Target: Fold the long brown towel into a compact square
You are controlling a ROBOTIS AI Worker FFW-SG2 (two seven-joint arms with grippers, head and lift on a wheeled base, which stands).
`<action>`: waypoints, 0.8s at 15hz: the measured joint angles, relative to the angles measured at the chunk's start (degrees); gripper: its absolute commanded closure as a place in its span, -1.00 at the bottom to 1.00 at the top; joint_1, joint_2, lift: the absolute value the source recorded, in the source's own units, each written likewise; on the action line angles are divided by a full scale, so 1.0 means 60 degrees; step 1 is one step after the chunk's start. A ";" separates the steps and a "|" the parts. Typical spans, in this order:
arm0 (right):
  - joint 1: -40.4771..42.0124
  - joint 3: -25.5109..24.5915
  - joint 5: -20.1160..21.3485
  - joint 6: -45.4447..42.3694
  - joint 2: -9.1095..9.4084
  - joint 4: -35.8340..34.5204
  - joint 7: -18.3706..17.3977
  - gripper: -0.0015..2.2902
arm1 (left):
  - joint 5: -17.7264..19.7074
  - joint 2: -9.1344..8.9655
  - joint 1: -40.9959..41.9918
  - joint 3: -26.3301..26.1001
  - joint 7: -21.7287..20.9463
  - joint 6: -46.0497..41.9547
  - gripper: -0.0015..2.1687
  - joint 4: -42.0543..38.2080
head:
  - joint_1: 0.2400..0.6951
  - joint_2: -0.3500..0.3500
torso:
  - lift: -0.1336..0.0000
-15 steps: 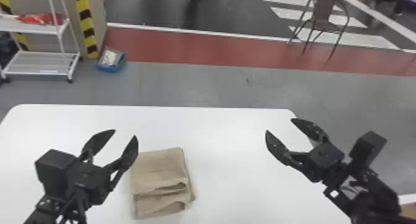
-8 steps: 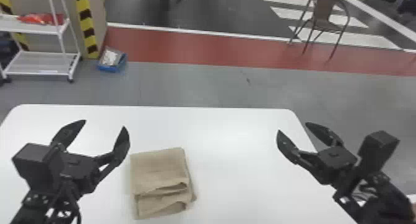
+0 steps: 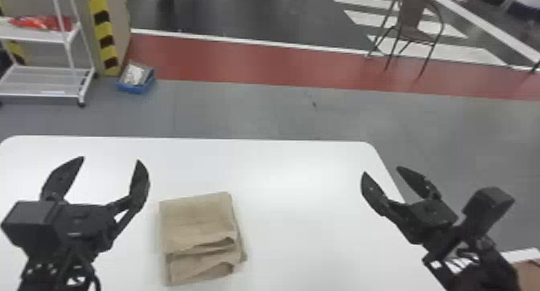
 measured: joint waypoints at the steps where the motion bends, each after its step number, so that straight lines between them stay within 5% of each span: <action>1: 0.0004 0.0098 -0.0035 0.0035 0.0000 -0.0047 -0.0119 -0.91 | 0.0003 -0.0002 -0.0035 0.0028 0.0009 -0.0021 -0.88 0.0021 | 1.00 -0.67 | 1.00; 6: 0.0110 0.1427 0.0356 -0.0198 0.0000 -0.0151 -0.1443 -0.91 | 0.0025 0.0021 -0.0372 0.0172 -0.0233 0.0120 -0.88 0.0327 | 1.00 -0.50 | 1.00; 12: -0.0041 0.2050 0.0554 -0.1074 0.0000 0.0253 -0.1703 -0.91 | 0.0233 0.0103 -0.0571 0.0688 -0.0863 0.0218 -0.88 0.0441 | 1.00 -0.33 | 1.00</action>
